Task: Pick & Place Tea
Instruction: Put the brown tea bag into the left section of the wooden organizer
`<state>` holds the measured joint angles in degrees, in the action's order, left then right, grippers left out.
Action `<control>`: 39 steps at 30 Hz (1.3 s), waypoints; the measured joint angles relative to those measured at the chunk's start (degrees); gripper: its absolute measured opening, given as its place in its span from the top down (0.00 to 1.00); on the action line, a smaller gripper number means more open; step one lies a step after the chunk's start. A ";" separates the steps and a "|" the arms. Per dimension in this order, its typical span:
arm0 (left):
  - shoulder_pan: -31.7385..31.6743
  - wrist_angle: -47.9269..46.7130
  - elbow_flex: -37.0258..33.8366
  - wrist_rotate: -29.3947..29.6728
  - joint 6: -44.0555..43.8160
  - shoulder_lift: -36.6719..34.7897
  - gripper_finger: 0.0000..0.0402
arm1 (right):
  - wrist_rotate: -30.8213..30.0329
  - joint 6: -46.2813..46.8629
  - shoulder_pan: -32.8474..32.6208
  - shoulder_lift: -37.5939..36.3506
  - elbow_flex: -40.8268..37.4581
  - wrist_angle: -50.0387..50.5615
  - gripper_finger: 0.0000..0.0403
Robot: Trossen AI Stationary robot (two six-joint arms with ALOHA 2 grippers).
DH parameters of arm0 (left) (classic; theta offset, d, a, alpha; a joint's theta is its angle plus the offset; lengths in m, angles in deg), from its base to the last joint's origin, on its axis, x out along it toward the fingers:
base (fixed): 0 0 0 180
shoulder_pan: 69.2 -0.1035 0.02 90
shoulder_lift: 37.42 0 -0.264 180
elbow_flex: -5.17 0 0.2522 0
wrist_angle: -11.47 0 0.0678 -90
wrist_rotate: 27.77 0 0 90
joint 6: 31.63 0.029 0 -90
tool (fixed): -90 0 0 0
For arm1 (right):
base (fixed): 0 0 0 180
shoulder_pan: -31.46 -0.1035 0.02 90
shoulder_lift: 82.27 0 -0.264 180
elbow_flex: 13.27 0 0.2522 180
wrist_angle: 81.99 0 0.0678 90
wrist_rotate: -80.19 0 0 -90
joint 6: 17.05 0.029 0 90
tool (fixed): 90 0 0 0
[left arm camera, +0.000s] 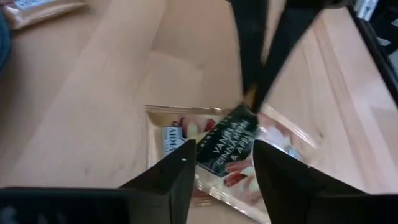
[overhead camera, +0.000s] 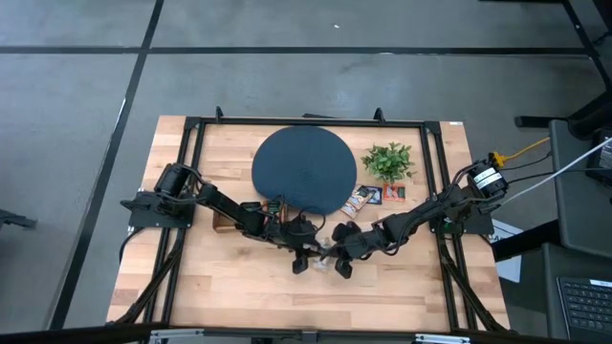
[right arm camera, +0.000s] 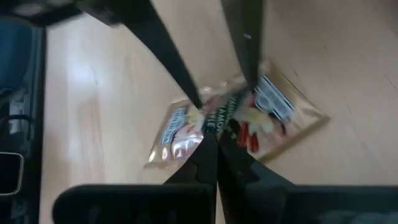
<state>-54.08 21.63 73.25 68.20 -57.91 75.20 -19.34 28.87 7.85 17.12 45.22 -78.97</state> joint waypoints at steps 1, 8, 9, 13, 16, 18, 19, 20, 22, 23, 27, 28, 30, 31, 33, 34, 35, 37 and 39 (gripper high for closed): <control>0.00 0.02 0.00 0.41 0.00 0.00 0.60 | -0.01 -0.46 0.00 0.00 0.00 -0.58 0.99; -0.02 0.62 0.00 -1.22 2.91 0.00 0.59 | 0.18 -1.45 -0.01 0.00 0.00 -1.01 0.99; -0.02 1.33 -0.02 -1.75 3.11 0.00 0.59 | 0.19 -1.45 -0.03 0.00 0.00 -1.03 0.99; 0.00 3.64 -0.02 -3.21 3.10 -0.03 0.59 | 0.72 -1.45 0.00 0.00 0.00 -1.01 0.99; 0.00 3.80 -0.02 -3.63 3.10 -0.03 0.58 | 0.94 -1.46 0.00 0.00 0.00 -1.01 0.99; -0.05 3.57 -0.02 -5.34 3.24 -0.03 0.58 | 1.10 -1.67 0.00 0.00 0.00 -1.01 0.99; -0.17 3.17 -0.02 -6.86 3.55 -0.05 0.58 | 1.10 -2.08 0.00 0.00 0.00 -1.01 0.99; -0.28 2.72 -0.02 -8.54 3.76 -0.07 0.58 | 1.13 -2.73 -0.02 0.00 0.00 -1.01 0.99; -0.58 1.79 -0.01 -10.99 3.78 -0.07 0.58 | 1.28 -3.56 -0.02 0.00 0.00 -1.01 0.99; -0.72 1.51 -0.02 -11.25 3.92 -0.07 0.58 | 1.28 -3.93 0.00 0.00 0.00 -1.01 0.99; -1.47 1.53 -0.02 -11.59 4.10 -0.52 0.58 | 1.61 -4.31 -0.01 0.00 0.00 -1.05 0.99; -1.74 1.71 0.00 -11.55 4.15 -0.58 0.58 | 1.64 -4.30 -0.02 0.00 0.00 -1.05 0.99; -2.24 1.39 0.00 -11.73 4.88 -0.72 0.58 | 1.97 -4.36 0.00 0.00 0.00 -1.05 0.99; -2.35 1.40 -0.02 -11.73 5.08 -0.85 0.58 | 2.00 -4.36 0.00 0.00 0.00 -1.05 0.99; -2.58 1.67 -0.01 -11.73 5.22 -0.94 0.58 | 2.10 -4.43 0.00 0.00 0.00 -1.05 0.99; -2.60 1.60 -0.02 -11.73 5.22 -0.94 0.58 | 2.11 -4.43 0.00 0.00 0.00 -1.04 0.99; -2.60 1.50 -0.02 -11.73 5.35 -1.00 0.58 | 2.14 -4.43 0.00 0.00 0.00 -1.03 0.99; -2.58 1.58 -0.02 -11.80 6.19 -1.19 0.58 | 2.18 -4.67 0.00 0.00 0.00 -1.03 0.99; -2.60 1.19 -0.04 -11.73 6.53 -1.77 0.58 | 2.17 -4.85 0.00 0.00 0.00 -1.03 0.99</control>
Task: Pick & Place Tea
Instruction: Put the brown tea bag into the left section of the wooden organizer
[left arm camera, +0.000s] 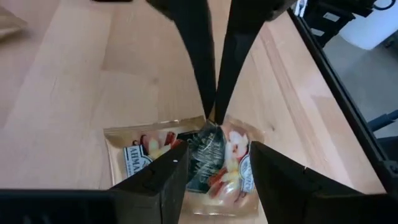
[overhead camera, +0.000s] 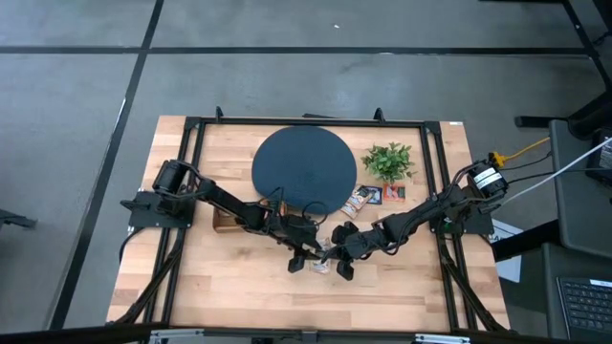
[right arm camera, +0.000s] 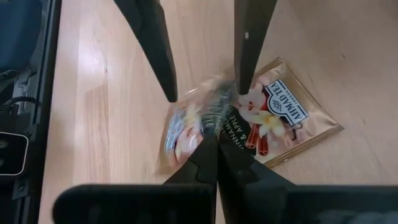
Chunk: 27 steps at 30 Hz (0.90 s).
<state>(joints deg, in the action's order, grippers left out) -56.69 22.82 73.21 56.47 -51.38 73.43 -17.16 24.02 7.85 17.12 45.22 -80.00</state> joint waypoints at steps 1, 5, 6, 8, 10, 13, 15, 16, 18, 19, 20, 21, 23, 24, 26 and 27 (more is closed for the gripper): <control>0.00 0.10 -0.02 0.05 0.00 -0.40 0.58 | 0.00 -0.07 0.00 0.00 0.00 0.00 0.99; 0.00 0.16 0.03 0.05 0.01 -0.53 0.58 | -0.02 -1.00 0.00 0.00 0.01 -0.14 0.99; 0.00 -0.19 0.02 0.05 0.00 -0.51 0.58 | -0.02 -1.00 0.00 0.00 0.02 -0.19 0.99; 0.00 -0.94 0.02 0.06 -0.37 -0.51 0.58 | -0.02 -1.06 0.00 0.00 0.02 -0.21 0.99; 0.00 -1.82 0.00 -0.17 -0.72 -0.51 0.58 | -0.21 -1.09 0.00 0.00 0.02 -0.42 0.99; 0.00 -1.56 0.00 -2.01 -2.12 -0.51 0.58 | -1.83 -1.53 0.00 0.00 0.02 -0.89 0.99; 0.02 -2.50 0.00 -2.38 -3.25 -0.51 0.58 | -2.01 -2.40 0.00 0.00 0.02 -1.36 0.99; 0.02 -3.00 0.00 -2.38 -3.46 -0.51 0.58 | -2.02 -2.51 0.00 0.00 0.02 -1.56 0.99; 0.00 -3.95 0.00 -2.34 -3.60 -0.51 0.59 | -2.24 -2.58 0.00 0.00 0.02 -2.10 0.99; 0.00 -4.45 0.00 -2.34 -3.95 -0.51 0.59 | -2.67 -2.64 0.00 0.00 0.02 -2.33 0.99; 0.00 -5.02 0.00 -2.34 -4.44 -0.51 0.61 | -3.21 -2.73 0.00 0.00 0.02 -2.47 0.99; 0.00 -5.54 0.00 -2.34 -4.96 -0.50 0.63 | -3.52 -2.76 0.00 0.00 0.02 -2.49 0.99; 0.02 -5.98 0.00 -2.34 -5.05 -0.49 0.68 | -3.54 -2.79 0.00 0.00 0.02 -2.60 0.99; 0.02 -5.97 0.00 -2.34 -5.05 -0.49 0.71 | -3.58 -2.79 0.00 0.00 0.02 -2.66 0.99; 0.00 -5.93 0.00 -2.34 -5.04 -0.49 0.78 | -3.61 -2.79 0.00 0.00 0.02 -2.69 0.99; 0.00 -5.93 0.00 -2.34 -5.05 -0.47 0.81 | -3.63 -2.81 0.00 0.00 0.02 -2.70 0.99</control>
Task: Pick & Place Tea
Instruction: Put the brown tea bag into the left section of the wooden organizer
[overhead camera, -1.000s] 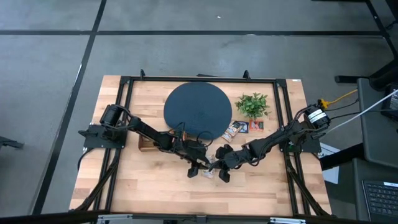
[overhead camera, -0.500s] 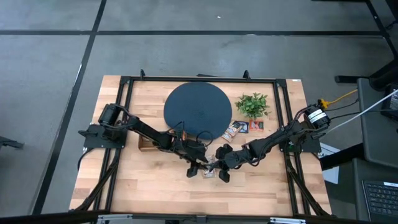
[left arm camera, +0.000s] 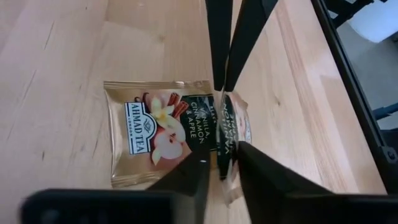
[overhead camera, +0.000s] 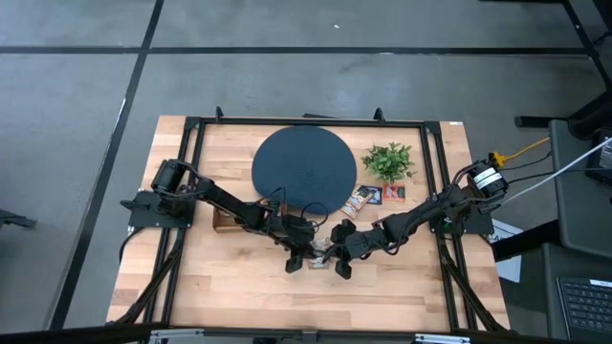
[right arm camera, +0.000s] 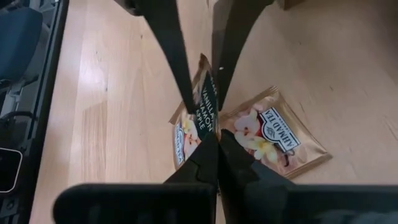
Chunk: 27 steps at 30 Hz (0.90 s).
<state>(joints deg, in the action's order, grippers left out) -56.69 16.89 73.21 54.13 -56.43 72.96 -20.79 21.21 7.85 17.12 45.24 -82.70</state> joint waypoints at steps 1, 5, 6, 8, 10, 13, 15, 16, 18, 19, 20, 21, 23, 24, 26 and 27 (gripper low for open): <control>0.00 0.00 0.00 0.00 0.01 0.00 0.85 | -0.05 -0.07 0.00 0.00 0.00 -0.09 0.99; 0.02 -0.02 0.00 -0.65 0.00 0.00 0.98 | -0.15 -1.42 0.25 0.00 0.00 -1.92 0.96; 0.13 -0.06 0.00 -0.66 0.02 0.00 0.98 | -0.49 -1.44 0.47 0.00 0.00 -2.57 0.95; 0.45 -2.11 0.00 -0.57 0.02 -0.91 0.99 | -1.44 -1.46 0.95 0.00 0.00 -3.89 0.91; 0.71 -5.73 0.00 -0.16 0.34 -2.89 0.99 | -1.30 -1.46 1.50 0.00 0.04 -4.34 0.87; 1.54 -15.39 0.00 1.40 0.50 -7.78 0.99 | -0.21 -1.42 2.13 0.00 0.04 -4.27 0.79; 2.71 -22.66 -0.01 4.14 0.52 -11.74 0.99 | 0.02 -1.52 2.42 0.00 0.04 -4.27 0.74; 3.45 -25.88 -0.02 5.72 0.51 -13.89 0.99 | 0.02 -1.85 2.63 0.00 0.04 -4.25 0.72; 5.26 -31.61 -0.02 9.38 0.51 -18.28 0.99 | 0.02 -2.78 2.96 0.00 0.04 -4.31 0.68; 6.26 -33.91 -0.02 11.02 0.47 -20.46 0.99 | 0.01 -2.87 3.07 0.00 0.04 -4.48 0.66; 7.35 -35.77 -0.02 12.61 0.11 -22.57 0.99 | -0.03 -2.91 3.20 0.00 0.04 -4.65 0.65; 8.40 -37.30 -0.02 14.02 -0.06 -24.66 0.99 | -0.01 -2.93 3.31 0.00 0.04 -4.70 0.64; 10.99 -39.98 -0.02 16.37 -0.46 -28.71 0.99 | 0.02 -2.94 3.50 0.00 0.02 -4.64 0.63; 12.34 -41.64 -0.02 17.48 -0.84 -30.45 0.99 | 0.02 -2.88 3.50 0.00 0.04 -4.65 0.62; 15.22 -46.00 -0.02 19.84 -2.63 -33.45 0.99 | 0.02 -2.87 3.54 0.00 0.02 -4.64 0.62; 16.56 -48.76 -0.02 21.26 -4.19 -34.72 0.99 | 0.02 -2.86 3.54 0.00 0.02 -4.62 0.62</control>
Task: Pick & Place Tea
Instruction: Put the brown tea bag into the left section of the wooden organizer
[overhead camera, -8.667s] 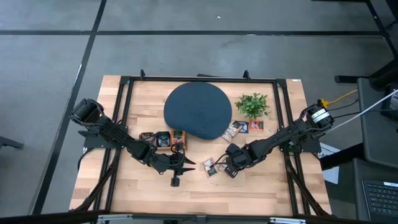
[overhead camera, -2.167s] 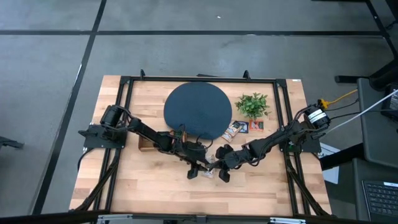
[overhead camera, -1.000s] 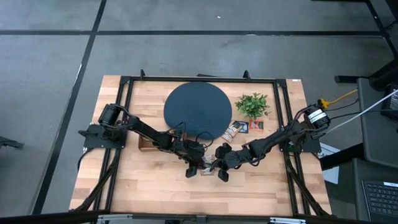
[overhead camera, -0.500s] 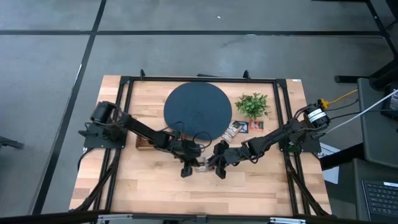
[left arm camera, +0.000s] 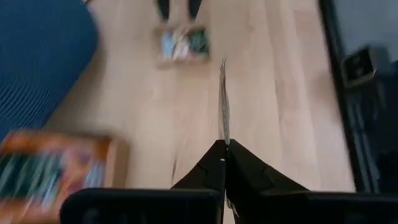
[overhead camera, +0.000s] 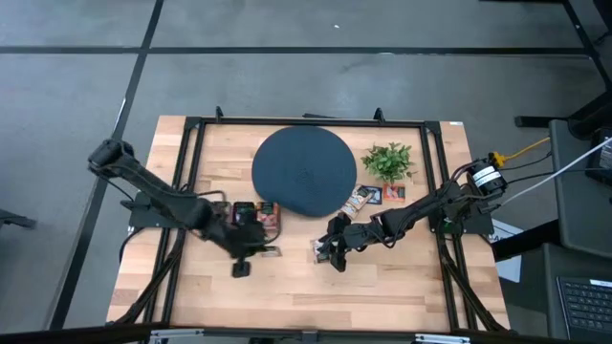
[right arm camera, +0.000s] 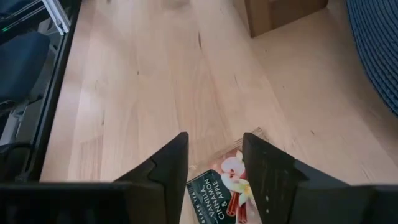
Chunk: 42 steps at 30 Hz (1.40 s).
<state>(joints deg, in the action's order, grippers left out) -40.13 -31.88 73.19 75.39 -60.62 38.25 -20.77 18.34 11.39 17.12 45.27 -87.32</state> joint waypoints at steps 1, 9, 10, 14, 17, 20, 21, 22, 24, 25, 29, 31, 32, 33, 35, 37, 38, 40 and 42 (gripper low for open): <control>1.27 -3.09 0.00 1.49 -2.11 -1.14 0.99 | 0.00 0.00 0.00 0.00 0.00 -0.02 0.62; 10.42 -29.20 0.00 11.48 -22.05 -6.30 0.99 | 0.00 -0.09 0.00 0.00 0.00 0.00 0.62; 11.25 -32.21 0.00 12.51 -24.26 -6.56 0.99 | 0.00 -0.22 0.00 0.00 0.00 0.00 0.62; 13.77 -40.45 -1.86 14.19 -32.93 -8.01 0.99 | 0.00 -1.34 0.00 0.00 0.00 0.02 0.62; 14.60 -41.72 -5.41 14.20 -37.54 -9.94 0.99 | -0.02 -1.40 0.00 0.00 0.00 0.05 0.62; 14.76 -41.64 -9.08 14.28 -39.67 -12.12 0.99 | -0.02 -1.43 0.00 0.00 0.00 0.09 0.62; 14.70 -41.60 -10.23 14.27 -39.76 -12.91 0.99 | -0.02 -1.47 0.00 0.00 0.00 0.09 0.62; 14.70 -41.61 -11.28 14.31 -39.74 -13.79 0.99 | -0.02 -1.60 0.00 0.00 0.00 0.09 0.62; 14.70 -41.66 -13.19 14.60 -39.84 -15.42 0.99 | -0.04 -1.78 0.00 0.00 0.00 0.09 0.62; 14.70 -41.59 -14.03 15.12 -39.90 -16.27 0.99 | -0.20 -2.15 0.00 0.00 0.00 0.09 0.62; 14.70 -40.95 -16.63 18.68 -40.57 -19.57 0.99 | -3.05 -2.81 0.00 0.00 -0.02 0.09 0.62; 14.70 -40.44 -17.19 20.30 -40.53 -20.78 0.99 | -3.23 -2.79 0.00 0.00 -0.02 0.11 0.62; 14.70 -40.18 -17.43 20.45 -40.28 -21.29 0.99 | -3.23 -2.78 0.00 0.00 -0.02 0.09 0.62; 14.70 -39.80 -17.61 20.45 -39.79 -21.68 0.99 | -3.19 -2.82 0.00 0.00 -0.04 0.09 0.62; 14.70 -38.73 -18.19 20.36 -38.86 -22.19 0.99 | -3.17 -2.87 0.00 0.00 -0.04 0.09 0.62; 14.70 -38.08 -18.96 20.34 -38.31 -22.60 0.99 | -3.14 -2.89 0.00 0.00 -0.04 0.09 0.62; 14.70 -37.61 -19.33 20.31 -38.01 -22.65 0.99 | -3.13 -2.89 0.00 0.00 -0.04 0.09 0.62; 14.70 -37.58 -20.02 19.97 -37.91 -22.68 0.99 | -3.13 -2.89 0.00 0.00 -0.04 0.09 0.62; 14.70 -37.68 -20.44 18.72 -37.93 -22.66 0.99 | -3.13 -2.89 0.00 0.00 -0.04 0.09 0.62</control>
<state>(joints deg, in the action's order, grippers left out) -25.43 -69.56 52.75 94.11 -98.54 15.59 -23.90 15.46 11.39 17.12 45.22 -87.23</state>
